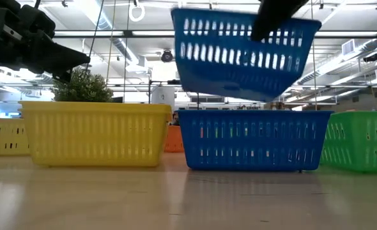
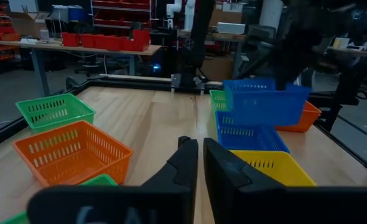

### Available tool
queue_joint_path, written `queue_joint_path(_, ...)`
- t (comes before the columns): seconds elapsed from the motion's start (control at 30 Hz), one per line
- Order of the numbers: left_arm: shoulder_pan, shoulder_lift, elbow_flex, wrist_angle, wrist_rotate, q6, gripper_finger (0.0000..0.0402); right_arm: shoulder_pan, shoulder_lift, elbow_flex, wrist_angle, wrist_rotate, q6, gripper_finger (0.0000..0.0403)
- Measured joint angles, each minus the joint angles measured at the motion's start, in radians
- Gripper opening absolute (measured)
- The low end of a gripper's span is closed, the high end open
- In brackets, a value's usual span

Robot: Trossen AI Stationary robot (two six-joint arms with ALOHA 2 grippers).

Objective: Stack baskets by color
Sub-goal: Stack the top right blue bin on top of the bottom right blue bin

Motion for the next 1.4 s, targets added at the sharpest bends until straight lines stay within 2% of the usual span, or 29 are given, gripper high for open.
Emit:
queue_joint_path(0.1, 0.0, 0.0, 0.0, 0.0, 0.0, 0.0, 0.0028, -0.001, 0.047, 0.049, -0.085, 0.007, 0.025, 0.0009)
queue_joint_path(0.37, 0.0, 0.0, 0.0, 0.0, 0.0, 0.0, 0.0037, -0.011, 0.122, 0.05, -0.067, -0.034, -0.023, 0.0009)
queue_joint_path(0.7, 0.0, 0.0, 0.0, 0.0, 0.0, 0.0, 0.003, -0.051, 0.128, 0.05, -0.046, -0.141, -0.036, 0.0015)
queue_joint_path(1.0, 0.0, 0.0, 0.0, 0.0, 0.0, 0.0, 0.0038, -0.051, 0.14, 0.049, -0.051, -0.149, -0.051, 0.0029)
queue_joint_path(1.13, 0.0, 0.0, 0.0, 0.0, 0.0, 0.0, 0.0036, -0.051, 0.14, 0.049, -0.051, -0.167, -0.052, 0.0053)
queue_joint_path(1.4, 0.0, 0.0, 0.0, 0.0, 0.0, 0.0, 0.0028, -0.05, 0.111, 0.049, -0.098, -0.157, -0.086, 0.0136)
